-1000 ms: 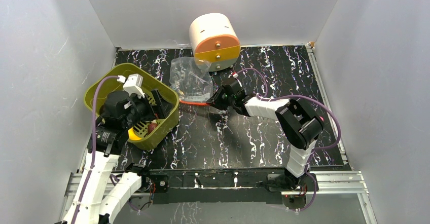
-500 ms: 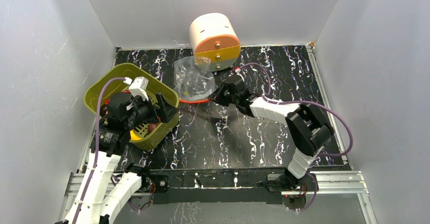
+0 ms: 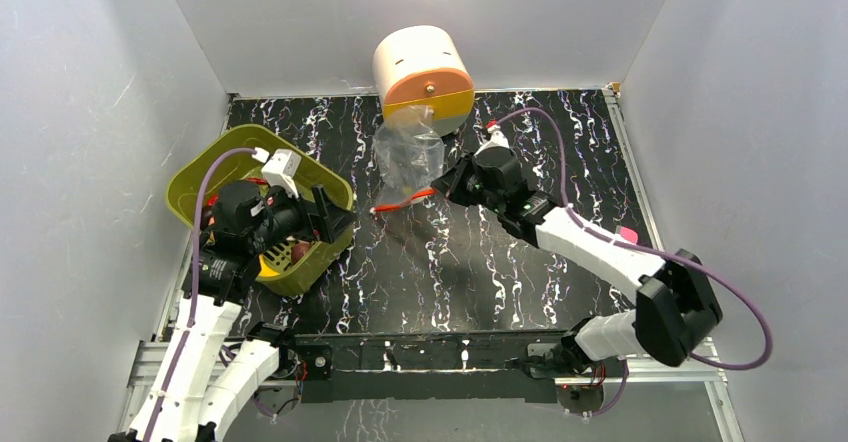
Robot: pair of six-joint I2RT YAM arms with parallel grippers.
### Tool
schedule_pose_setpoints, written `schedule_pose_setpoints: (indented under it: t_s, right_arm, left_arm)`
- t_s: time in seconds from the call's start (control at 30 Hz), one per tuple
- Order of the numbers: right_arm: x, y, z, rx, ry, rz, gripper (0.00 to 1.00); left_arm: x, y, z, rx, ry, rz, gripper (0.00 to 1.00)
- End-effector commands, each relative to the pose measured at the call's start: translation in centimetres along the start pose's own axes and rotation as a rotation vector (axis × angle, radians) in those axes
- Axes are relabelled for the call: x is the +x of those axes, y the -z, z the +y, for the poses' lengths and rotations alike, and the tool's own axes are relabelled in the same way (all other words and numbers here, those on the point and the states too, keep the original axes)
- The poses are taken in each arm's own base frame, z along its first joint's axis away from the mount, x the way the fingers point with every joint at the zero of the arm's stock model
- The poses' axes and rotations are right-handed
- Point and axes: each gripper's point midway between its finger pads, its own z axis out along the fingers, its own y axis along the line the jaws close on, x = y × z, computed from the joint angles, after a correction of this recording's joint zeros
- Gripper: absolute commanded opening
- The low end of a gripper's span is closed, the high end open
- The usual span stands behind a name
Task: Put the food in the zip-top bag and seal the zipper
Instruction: Pick up the zipper food storage bag at the center of the board.
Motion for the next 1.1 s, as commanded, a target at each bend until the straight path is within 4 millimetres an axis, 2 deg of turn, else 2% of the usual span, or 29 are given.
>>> schedule_pose_setpoints:
  t_s: [0.0, 0.13, 0.2, 0.27, 0.37, 0.5, 0.67, 0.8, 1.07]
  right_arm:
    - [-1.4, 3.4, 0.8, -0.015, 0.1, -0.023, 0.0]
    - [-1.8, 6.4, 2.2, -0.057, 0.157, -0.003, 0.0]
    - [-1.8, 8.2, 4.0, -0.135, 0.184, 0.026, 0.0]
    - [-1.3, 9.6, 5.4, -0.206, 0.18, 0.058, 0.0]
    - [-0.5, 10.9, 6.1, -0.253, 0.157, 0.097, 0.0]
    - [-0.2, 12.0, 6.6, -0.289, 0.15, 0.108, 0.0]
    - [0.1, 13.1, 8.4, -0.374, 0.142, 0.143, 0.0]
    - [0.2, 13.7, 9.8, -0.437, 0.139, 0.17, 0.0]
    - [-0.1, 14.6, 12.0, -0.532, 0.101, 0.188, 0.0]
  left_arm:
    - [-1.1, -0.4, -0.8, 0.067, -0.104, -0.019, 0.84]
    - [-0.8, -1.3, -1.9, 0.163, -0.132, -0.003, 0.79]
    - [-0.9, -1.7, -2.1, 0.186, -0.139, -0.014, 0.78]
    - [-1.1, -1.9, -2.4, 0.21, -0.151, -0.037, 0.77]
    - [-0.9, -2.1, -3.6, 0.286, -0.188, -0.048, 0.76]
    - [-0.2, -2.4, -4.6, 0.349, -0.248, -0.05, 0.75]
    - [0.5, -3.0, -5.9, 0.414, -0.327, -0.034, 0.72]
    - [0.9, -4.1, -6.2, 0.425, -0.339, -0.005, 0.72]
    - [4.7, -5.6, -8.0, 0.545, -0.408, 0.087, 0.71]
